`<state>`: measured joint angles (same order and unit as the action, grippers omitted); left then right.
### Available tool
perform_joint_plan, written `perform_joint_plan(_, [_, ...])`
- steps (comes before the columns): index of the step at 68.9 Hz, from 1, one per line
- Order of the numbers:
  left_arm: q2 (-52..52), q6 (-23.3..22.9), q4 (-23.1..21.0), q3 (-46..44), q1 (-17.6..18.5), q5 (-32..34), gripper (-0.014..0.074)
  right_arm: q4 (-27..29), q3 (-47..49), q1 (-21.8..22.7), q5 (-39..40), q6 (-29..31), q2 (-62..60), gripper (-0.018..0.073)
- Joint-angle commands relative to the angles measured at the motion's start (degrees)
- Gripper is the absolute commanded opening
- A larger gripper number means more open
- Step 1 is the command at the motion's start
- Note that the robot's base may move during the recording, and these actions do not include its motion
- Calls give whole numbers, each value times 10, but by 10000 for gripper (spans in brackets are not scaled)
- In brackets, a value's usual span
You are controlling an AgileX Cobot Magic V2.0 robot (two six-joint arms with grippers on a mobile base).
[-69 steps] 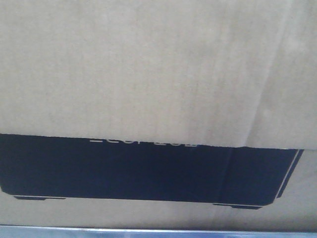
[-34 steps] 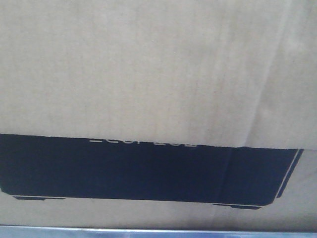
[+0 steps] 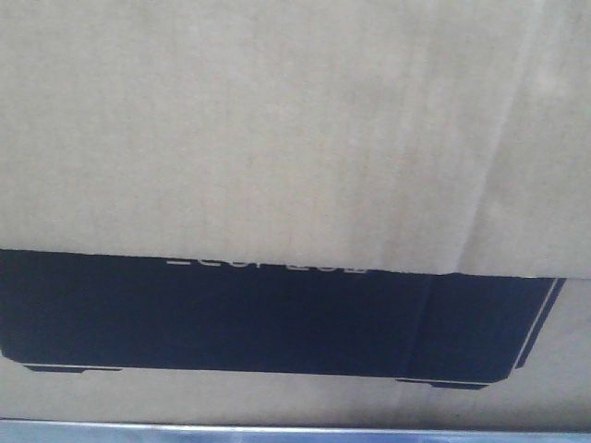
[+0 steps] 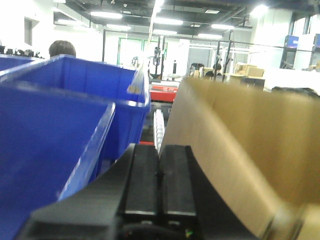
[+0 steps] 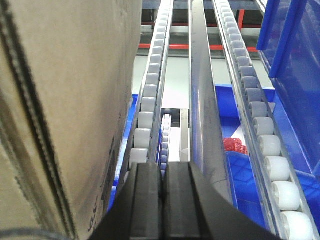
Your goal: Grab box from left shelf to table start
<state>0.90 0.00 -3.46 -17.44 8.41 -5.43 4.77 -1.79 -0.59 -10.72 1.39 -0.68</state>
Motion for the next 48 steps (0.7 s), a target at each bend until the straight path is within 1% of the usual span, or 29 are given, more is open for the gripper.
perform_joint_plan(1, [19, -3, -4, -47, 1, 29, -94, 0, -2, -1, 50, 2, -5, 57])
perform_joint_plan(8, [29, -3, -4, -72, 1, 22, -85, 0, -2, -1, 50, 2, -5, 57])
perform_joint_plan(13, [36, -3, -4, -82, 1, 17, -27, 0, -2, -1, 50, 2, -5, 57])
perform_joint_plan(15, [39, -3, -4, -85, 1, 14, 22, 0, -2, -1, 50, 2, -5, 57])
perform_joint_plan(22, [44, -3, -4, -89, 1, 12, 242, 0, -2, -1, 50, 2, -5, 57])
perform_joint_plan(23, [43, -3, -4, -90, 1, 12, 286, 0, -2, -1, 50, 2, -5, 57])
perform_joint_plan(27, [46, -3, -4, -91, 1, 11, 366, 0, -2, -1, 50, 2, -5, 57])
perform_joint_plan(30, [46, -3, -4, -94, 1, 9, 384, 0, -2, -1, 50, 2, -5, 57])
perform_joint_plan(38, [58, -3, -4, -123, 1, -22, 374, 0, -2, -1, 50, 2, -5, 57])
perform_joint_plan(43, [80, -3, -16, -162, 1, -81, 372, 0, -2, -1, 50, 2, -5, 57])
perform_joint_plan(48, [116, -3, -37, -214, 1, -161, 372, 0, -2, -1, 50, 2, -5, 57])
